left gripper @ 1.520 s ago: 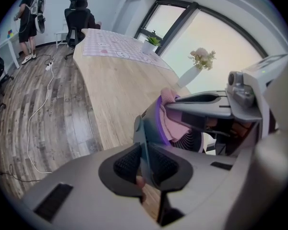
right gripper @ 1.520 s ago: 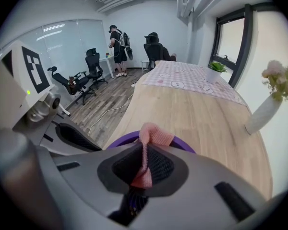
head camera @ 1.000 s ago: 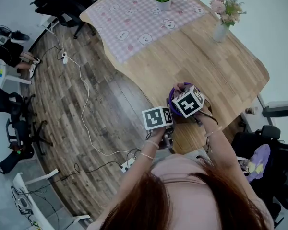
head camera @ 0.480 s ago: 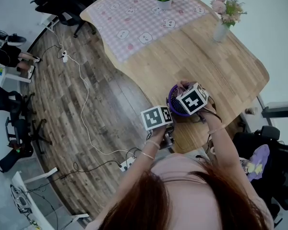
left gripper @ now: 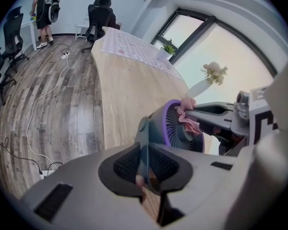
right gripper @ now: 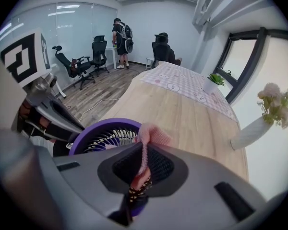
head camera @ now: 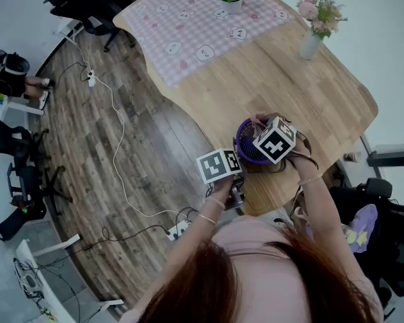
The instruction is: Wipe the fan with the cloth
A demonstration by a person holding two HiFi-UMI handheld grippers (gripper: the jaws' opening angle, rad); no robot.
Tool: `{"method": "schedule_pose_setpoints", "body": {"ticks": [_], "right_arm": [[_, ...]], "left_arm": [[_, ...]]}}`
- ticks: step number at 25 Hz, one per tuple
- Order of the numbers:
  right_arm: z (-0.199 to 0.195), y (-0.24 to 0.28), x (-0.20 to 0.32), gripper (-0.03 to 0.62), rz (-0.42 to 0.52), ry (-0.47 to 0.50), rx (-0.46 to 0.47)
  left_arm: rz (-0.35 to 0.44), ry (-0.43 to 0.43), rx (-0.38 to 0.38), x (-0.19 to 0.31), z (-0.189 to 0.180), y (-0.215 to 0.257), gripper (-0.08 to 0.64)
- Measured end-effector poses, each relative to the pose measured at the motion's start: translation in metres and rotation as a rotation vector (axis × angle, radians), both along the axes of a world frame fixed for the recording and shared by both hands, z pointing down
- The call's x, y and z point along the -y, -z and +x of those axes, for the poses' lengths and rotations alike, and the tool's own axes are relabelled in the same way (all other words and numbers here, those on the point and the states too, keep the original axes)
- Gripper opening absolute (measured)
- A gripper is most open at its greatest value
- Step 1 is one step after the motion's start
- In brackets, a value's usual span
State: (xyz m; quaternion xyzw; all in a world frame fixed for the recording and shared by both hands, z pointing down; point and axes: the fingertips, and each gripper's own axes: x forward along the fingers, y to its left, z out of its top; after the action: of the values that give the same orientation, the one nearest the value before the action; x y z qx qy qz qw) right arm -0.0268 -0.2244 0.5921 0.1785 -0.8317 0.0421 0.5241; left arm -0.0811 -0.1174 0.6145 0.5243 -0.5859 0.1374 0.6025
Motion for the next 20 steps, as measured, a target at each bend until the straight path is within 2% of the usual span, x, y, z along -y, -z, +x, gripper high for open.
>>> {"method": "schedule_pose_setpoints", "body": {"ticks": [20], "right_arm": [[0.028,-0.001,-0.014,0.023,0.016,0.006,-0.049]], "left_arm": [[0.006,0.055,-0.016,-0.002,0.001,0.001,0.052]]}}
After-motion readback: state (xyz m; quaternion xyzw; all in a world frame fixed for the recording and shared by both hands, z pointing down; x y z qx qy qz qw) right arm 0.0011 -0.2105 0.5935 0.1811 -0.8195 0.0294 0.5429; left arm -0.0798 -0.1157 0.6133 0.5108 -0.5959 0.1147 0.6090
